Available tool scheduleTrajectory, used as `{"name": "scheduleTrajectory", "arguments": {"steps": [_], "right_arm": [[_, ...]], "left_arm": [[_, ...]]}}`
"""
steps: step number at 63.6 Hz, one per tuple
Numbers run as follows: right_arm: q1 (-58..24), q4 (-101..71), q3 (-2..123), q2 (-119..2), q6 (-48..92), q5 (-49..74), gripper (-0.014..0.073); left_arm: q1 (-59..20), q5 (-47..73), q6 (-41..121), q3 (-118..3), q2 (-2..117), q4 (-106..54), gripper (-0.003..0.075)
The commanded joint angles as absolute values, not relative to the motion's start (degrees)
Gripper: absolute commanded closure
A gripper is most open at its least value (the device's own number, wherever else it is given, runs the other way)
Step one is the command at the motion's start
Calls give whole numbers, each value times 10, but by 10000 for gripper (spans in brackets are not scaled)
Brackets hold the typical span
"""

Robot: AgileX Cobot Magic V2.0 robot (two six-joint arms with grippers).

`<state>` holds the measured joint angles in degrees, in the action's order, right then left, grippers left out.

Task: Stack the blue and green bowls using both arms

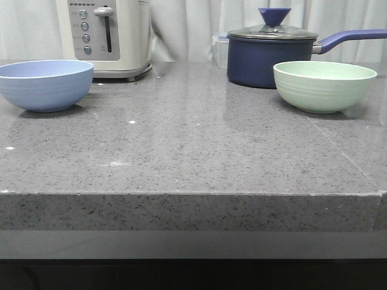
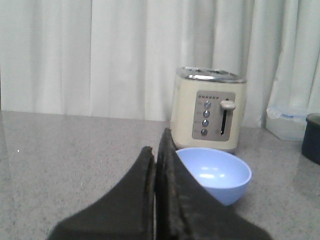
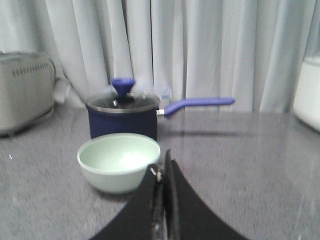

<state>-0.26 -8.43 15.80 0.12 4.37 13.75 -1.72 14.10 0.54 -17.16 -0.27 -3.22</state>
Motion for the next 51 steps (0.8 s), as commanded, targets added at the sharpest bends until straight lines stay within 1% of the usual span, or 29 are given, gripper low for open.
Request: {"name": "scheduleTrajectory", "arguments": {"steps": [1,15,22,34,51], "right_arm": [[-3,-81,230,-34,46,130,658],[-3,-81,367,-149,46,215,658],[-3,-78,409,-209,47,253,658],[-3,-78,424,-292,47,288,658],[-3,-78,424,-375,47,302,658]], "left_arm": [[-22,156,0,-247,20,-36,740],[-22,302,0,-393,139,-36,740],[-22,347,3,-432,196,-36,740],[-22,349,3,-439,261,-36,740],[-22,347,3,-439,306,-36,740]]}}
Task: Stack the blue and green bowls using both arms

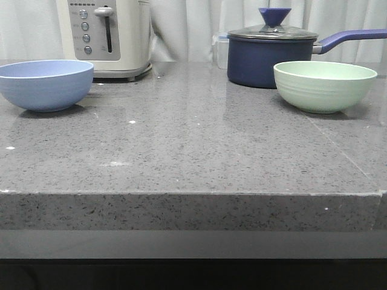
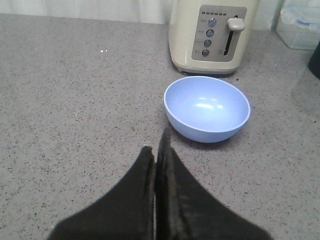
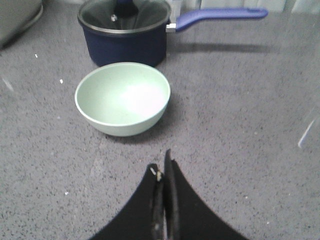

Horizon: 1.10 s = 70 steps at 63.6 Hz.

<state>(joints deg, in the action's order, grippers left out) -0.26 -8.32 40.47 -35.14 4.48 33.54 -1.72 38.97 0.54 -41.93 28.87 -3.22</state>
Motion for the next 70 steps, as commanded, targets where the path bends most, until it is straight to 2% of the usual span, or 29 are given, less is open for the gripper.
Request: {"name": "scheduleTrajectory", "arguments": {"steps": [1,10,15,22,28,32,36,46,61,70], "right_arm": [[-3,-78,424,-378,47,304,658],[-3,-78,424,-411,47,319,650],[-3,-78,424,-430,53,328,573],[-3,-78,424,-449,53,336,319],[-3,-78,424,-464,53,336,88],[-3,-78,424,-472,53,336,13],[-3,-79,426,-481,53,337,0],[-3,-88,459,-512,53,361,0],[3,-89,579,-617,46,428,0],[34,-107,650,-686,33,470,1]], "left_arm": [[-22,347,3,-439,307,-36,740],[-22,343,3,-439,319,-23,739],[-22,336,3,-439,320,-11,709],[-22,322,3,-439,320,-9,522],[-22,310,3,-439,320,-9,296],[-22,307,3,-439,320,-9,207],[-22,307,3,-439,320,-9,185],[-22,306,3,-439,320,-9,188],[-22,306,3,-439,320,-9,188],[-22,306,3,-439,320,-9,188]]}}
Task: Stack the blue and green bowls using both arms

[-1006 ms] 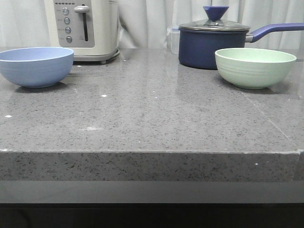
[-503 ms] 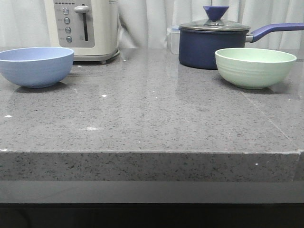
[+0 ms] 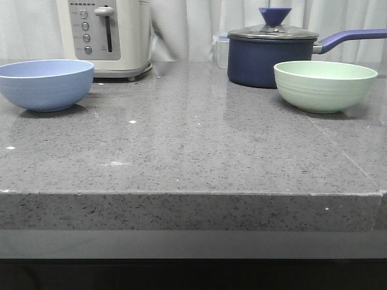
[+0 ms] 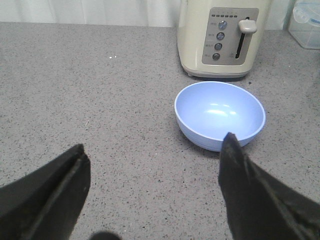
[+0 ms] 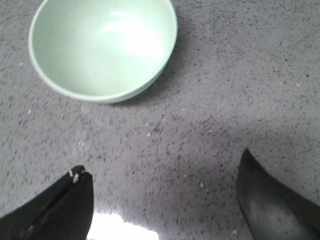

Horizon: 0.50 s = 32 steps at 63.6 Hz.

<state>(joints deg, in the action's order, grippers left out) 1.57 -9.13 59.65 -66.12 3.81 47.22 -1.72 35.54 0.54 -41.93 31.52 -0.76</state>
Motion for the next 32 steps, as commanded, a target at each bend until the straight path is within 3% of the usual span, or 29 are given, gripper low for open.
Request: {"name": "scheduleTrajectory", "arguments": {"steps": [1,18,32], "right_arm": [[39,-111,657,-695,33,473,2],[50,-167,764,-812,34,497,92],[50,-216,831,-906,54,508,104]], "left_arm": [[-22,306,3,-439,320,-9,188],[-22,306,3,-439,320,-9,188],[-22,306,3,-439,320,-9,188]]}}
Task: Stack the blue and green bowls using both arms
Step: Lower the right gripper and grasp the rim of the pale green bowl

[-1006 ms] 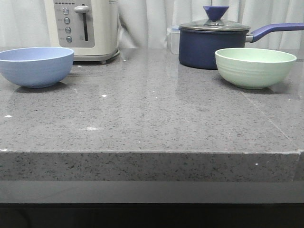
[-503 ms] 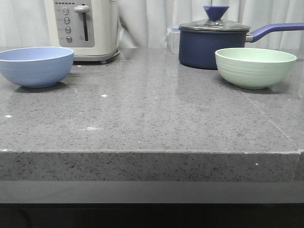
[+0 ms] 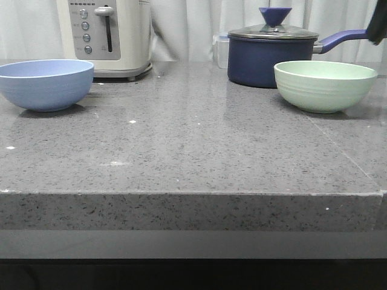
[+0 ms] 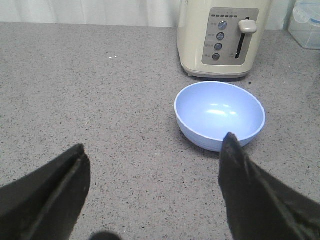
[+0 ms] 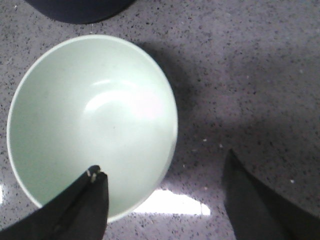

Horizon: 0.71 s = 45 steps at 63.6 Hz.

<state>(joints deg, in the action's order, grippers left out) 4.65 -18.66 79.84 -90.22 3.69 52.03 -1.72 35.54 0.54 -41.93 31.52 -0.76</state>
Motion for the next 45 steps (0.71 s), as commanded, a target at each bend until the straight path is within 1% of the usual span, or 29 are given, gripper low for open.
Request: {"name": "scheduleTrajectory", "arguments": {"steps": [1,20,24,28,34,45], "right_arm": [[50,-221,834,-913,59,508,104],[50,-239,868,-987,65,499,104],[50,-239,873,-996,65,499,120],[50,-239,873,-1000,65,496,170],[50,-238,873,-1005,65,494,299],[50,-238,873,-1006,65,489,483]], "left_arm": [[-22,306,3,-439,320,-9,188],[-22,306,3,-439,320,-9,188],[-22,306,3,-439,320,-9,188],[-22,306,3,-439,320,-9,188],[-22,306,3,-439,320,-9,188],[-22,306,3,-439,320,-9,188]]}}
